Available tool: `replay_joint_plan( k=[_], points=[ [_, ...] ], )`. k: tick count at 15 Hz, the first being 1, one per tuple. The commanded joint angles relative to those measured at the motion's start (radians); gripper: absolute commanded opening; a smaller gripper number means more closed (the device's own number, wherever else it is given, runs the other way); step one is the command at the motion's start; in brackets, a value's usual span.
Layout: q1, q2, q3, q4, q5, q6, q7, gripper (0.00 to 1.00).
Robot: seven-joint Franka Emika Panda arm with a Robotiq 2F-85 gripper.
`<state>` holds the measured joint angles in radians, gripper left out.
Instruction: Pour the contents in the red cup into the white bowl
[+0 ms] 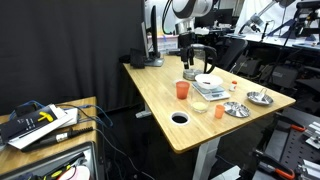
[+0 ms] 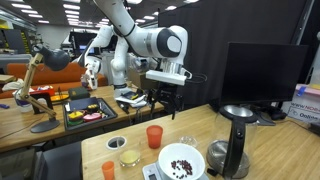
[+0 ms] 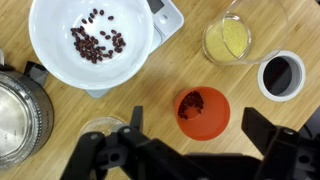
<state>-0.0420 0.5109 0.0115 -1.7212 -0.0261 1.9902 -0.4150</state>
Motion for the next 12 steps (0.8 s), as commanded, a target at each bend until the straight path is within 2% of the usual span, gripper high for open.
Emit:
replay_joint_plan(
  k=[1, 7, 12],
  points=[
    [-0.011, 0.001, 0.018, 0.006, -0.003, 0.000, 0.006, 1.00],
    [0.009, 0.018, 0.023, 0.023, -0.027, -0.001, 0.019, 1.00],
    [0.073, 0.096, 0.008, 0.111, -0.174, -0.060, 0.074, 1.00]
  ],
)
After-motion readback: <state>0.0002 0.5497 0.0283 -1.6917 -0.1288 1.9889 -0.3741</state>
